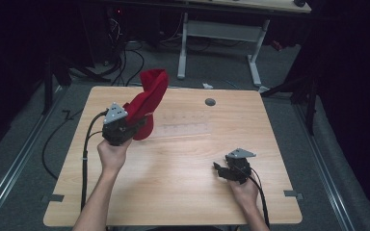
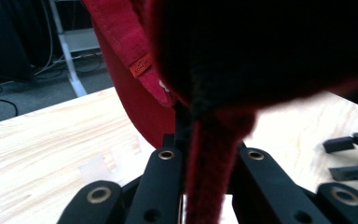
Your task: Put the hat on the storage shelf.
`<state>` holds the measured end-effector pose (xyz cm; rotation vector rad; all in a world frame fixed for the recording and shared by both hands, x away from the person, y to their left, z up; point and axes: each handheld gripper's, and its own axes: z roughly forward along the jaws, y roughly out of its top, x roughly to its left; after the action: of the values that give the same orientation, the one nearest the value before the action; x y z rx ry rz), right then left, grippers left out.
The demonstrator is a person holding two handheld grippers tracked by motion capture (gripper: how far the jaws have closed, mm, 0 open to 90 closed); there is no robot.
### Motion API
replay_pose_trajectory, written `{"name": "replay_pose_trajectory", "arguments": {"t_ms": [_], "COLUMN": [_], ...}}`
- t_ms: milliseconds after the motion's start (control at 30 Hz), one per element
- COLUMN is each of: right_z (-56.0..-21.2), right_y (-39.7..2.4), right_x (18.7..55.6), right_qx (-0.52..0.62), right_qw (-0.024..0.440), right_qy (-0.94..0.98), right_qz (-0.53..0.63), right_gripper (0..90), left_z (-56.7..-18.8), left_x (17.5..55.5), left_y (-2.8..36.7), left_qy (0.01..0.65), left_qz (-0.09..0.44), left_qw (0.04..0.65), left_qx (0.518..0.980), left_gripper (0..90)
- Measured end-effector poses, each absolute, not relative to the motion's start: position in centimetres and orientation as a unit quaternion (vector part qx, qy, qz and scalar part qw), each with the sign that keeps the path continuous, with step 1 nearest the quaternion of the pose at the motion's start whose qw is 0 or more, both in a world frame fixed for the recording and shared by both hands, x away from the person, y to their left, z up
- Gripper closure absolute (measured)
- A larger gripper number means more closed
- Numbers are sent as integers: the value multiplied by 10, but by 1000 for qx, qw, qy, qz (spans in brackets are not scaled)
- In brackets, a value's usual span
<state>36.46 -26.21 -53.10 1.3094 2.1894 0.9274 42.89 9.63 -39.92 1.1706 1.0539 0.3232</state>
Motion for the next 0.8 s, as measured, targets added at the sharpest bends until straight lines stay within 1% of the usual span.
{"name": "replay_pose_trajectory", "arguments": {"t_ms": [200,500,800], "right_z": [-531,-531,-531], "right_y": [-262,-261,-261], "right_x": [364,364,364], "right_qx": [472,474,473], "right_qw": [211,211,212], "right_qy": [788,788,788], "right_qz": [333,333,333], "right_gripper": [387,379,377], "left_z": [-401,-416,-426], "left_x": [441,462,474], "left_y": [100,104,103], "left_qy": [475,489,499], "left_qz": [158,173,182], "left_qw": [692,682,674], "left_qx": [521,516,513], "left_gripper": [838,838,837]}}
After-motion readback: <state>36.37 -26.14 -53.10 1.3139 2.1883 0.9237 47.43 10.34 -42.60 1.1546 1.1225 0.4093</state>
